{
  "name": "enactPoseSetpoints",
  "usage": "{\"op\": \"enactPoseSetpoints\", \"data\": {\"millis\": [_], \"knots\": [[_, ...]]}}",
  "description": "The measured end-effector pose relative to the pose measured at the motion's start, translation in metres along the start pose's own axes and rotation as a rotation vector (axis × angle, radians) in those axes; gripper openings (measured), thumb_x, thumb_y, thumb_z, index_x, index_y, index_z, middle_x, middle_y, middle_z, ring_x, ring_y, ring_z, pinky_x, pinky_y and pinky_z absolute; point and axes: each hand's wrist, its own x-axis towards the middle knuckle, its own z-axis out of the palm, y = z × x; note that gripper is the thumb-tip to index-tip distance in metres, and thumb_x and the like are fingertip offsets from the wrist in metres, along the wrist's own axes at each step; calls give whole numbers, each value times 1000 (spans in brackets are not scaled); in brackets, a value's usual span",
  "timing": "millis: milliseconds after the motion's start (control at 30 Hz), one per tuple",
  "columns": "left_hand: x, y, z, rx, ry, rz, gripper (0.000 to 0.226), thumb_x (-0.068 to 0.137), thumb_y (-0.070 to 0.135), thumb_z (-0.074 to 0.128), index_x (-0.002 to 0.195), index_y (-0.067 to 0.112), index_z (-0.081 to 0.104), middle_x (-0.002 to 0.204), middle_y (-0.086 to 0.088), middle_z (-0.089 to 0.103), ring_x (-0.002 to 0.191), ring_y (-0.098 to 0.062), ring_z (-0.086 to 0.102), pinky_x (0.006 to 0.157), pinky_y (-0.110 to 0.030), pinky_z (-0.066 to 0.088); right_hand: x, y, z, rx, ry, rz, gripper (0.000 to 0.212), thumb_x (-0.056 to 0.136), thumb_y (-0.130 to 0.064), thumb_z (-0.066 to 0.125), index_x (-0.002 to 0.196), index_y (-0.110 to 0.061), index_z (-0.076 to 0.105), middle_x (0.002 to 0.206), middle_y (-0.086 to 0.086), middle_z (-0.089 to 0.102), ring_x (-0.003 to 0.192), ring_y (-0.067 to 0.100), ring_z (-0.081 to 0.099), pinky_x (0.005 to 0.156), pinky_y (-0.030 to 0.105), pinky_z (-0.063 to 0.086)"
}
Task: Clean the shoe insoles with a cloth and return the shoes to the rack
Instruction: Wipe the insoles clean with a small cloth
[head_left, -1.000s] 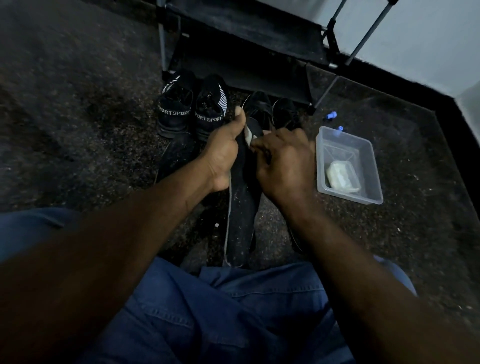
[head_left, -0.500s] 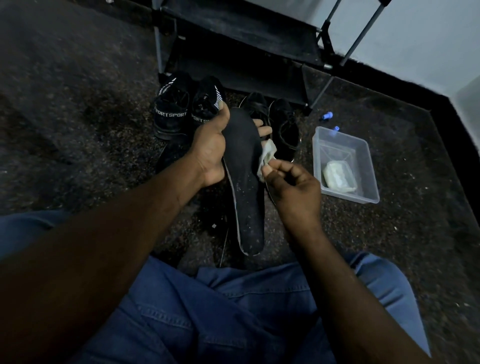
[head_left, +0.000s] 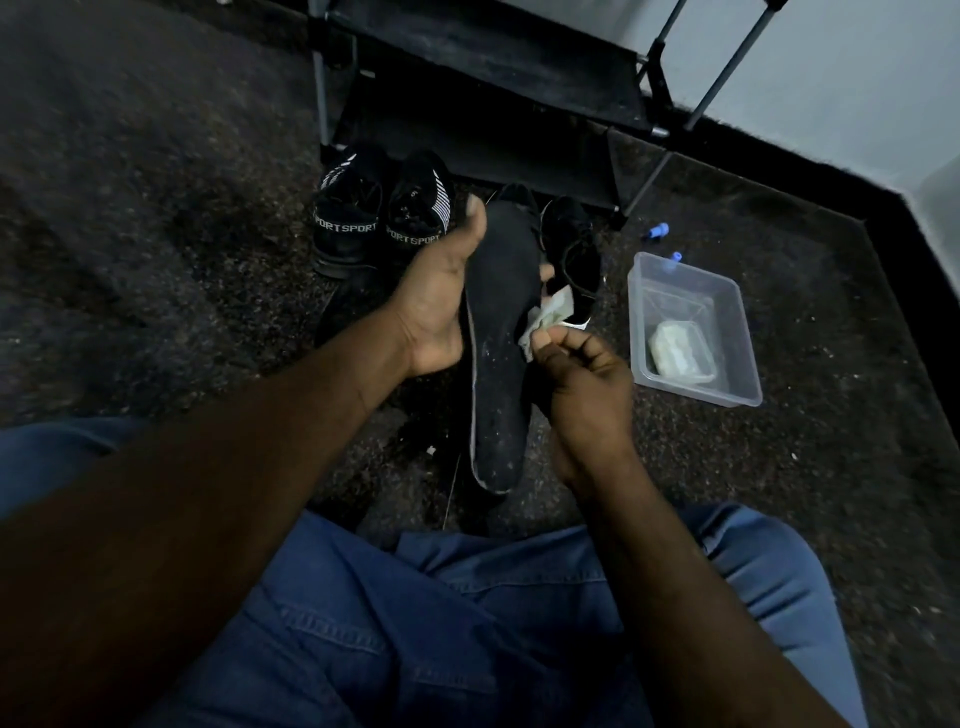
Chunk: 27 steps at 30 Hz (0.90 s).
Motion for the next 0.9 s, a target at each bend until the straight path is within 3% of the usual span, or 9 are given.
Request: {"op": "enactPoseSetpoints", "data": {"millis": [67,200,300,400,500,633,700,800,900], "knots": [[-2,-11,4,71,-22,-56,79,103,69,30,144,7,58,138,-18,65,118,-30,66,96,-40,58,4,-2,2,35,57,-15,5,94,-3,70,99,-6,70,88,11,69,78,18,62,82,39,51],[0,-22,7,60,-63,-70,79,103,69,26,149,10,51,145,-19,59,135,-33,57,115,-45,44,8,-7,0,-70,39,-114,4,86,-18,76,85,-20,73,83,7,71,76,20,61,79,41,51],[-1,-13,7,64,-23,-29,81,103,70,19,146,12,55,125,-10,72,107,-23,73,85,-35,60,7,-7,-3,-190,28,-142,8,82,-30,74,86,-25,71,82,5,72,76,20,63,75,41,52],[3,-11,3,70,18,3,83,101,72,11,132,14,62,92,-3,77,71,-15,74,59,-25,57,4,-6,-3,-258,87,-212,10,84,-31,73,90,-23,71,85,4,74,78,17,65,79,45,55],[5,-12,1,60,26,-2,90,98,78,11,135,14,63,110,-8,76,94,-20,74,81,-33,59,-4,-12,1,-350,151,-340,6,88,-23,76,89,-21,70,87,0,76,81,16,70,85,46,60],[8,-14,-5,14,15,-29,110,87,90,25,146,1,50,144,-23,56,137,-43,52,117,-50,40,-11,-24,16,-503,72,-504,11,86,-14,80,87,-16,69,78,-13,70,73,-3,65,72,17,51],[9,-14,-5,1,0,-33,112,84,90,33,147,-1,47,152,-26,46,145,-49,39,121,-56,33,-8,-29,22,-608,42,-575,14,86,-14,80,94,-18,69,79,-12,69,73,0,65,69,17,52],[6,-12,-3,-2,-1,-1,96,94,82,26,135,4,63,134,-25,63,129,-44,59,110,-52,47,13,-38,24,-752,89,-707,15,86,-18,75,100,-22,73,87,-10,72,76,5,68,72,31,59],[3,-12,0,-14,-22,4,85,100,75,21,148,14,53,144,-18,60,133,-35,58,111,-54,47,37,-49,23,-862,158,-795,13,85,-16,72,96,-23,77,93,-3,73,79,10,69,75,36,59]]}}
